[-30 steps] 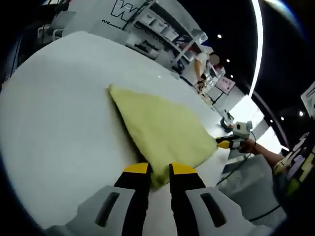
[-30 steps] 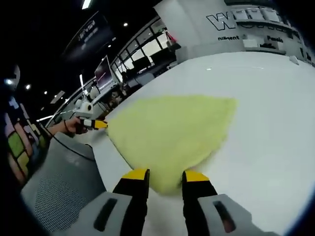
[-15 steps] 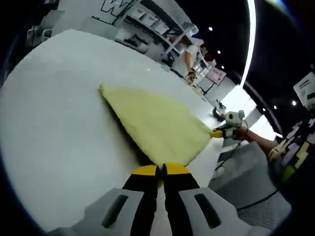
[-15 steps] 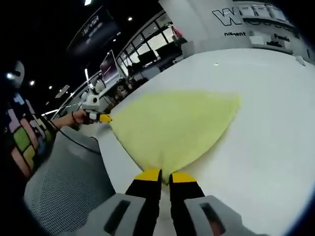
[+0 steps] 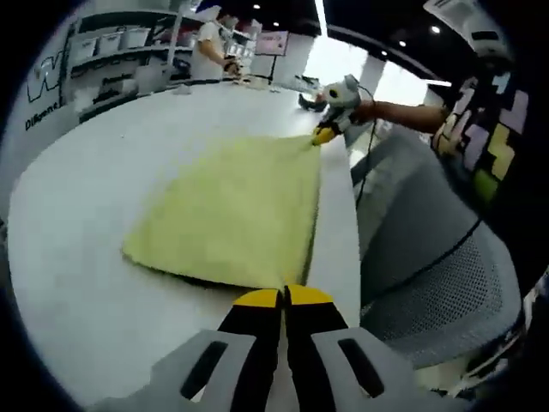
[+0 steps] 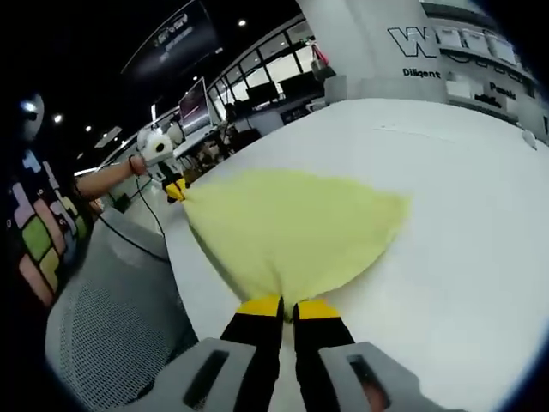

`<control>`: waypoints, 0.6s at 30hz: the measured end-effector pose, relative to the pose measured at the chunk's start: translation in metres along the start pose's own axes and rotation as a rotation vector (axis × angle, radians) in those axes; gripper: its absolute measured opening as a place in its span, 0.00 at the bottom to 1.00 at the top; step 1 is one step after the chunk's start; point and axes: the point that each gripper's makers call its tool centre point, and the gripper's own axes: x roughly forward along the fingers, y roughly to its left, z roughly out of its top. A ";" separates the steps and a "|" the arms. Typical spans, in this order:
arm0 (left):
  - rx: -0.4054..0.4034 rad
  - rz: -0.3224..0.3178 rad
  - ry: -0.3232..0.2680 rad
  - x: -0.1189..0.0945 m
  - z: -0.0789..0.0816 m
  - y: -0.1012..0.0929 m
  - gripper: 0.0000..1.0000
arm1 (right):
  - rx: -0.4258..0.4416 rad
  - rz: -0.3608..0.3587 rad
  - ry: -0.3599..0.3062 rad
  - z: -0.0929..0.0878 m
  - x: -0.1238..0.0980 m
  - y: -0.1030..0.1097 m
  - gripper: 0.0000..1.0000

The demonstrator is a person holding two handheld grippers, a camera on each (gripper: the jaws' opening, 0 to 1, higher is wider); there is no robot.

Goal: Fold the garment on the visible template until the final outline fits inside the template.

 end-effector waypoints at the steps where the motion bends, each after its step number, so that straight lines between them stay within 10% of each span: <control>1: 0.028 -0.017 0.029 0.002 -0.003 -0.004 0.00 | 0.003 0.000 0.006 -0.002 0.001 0.000 0.00; 18: 0.131 -0.079 0.233 0.025 -0.039 -0.024 0.00 | -0.115 0.027 0.210 -0.047 0.006 0.004 0.00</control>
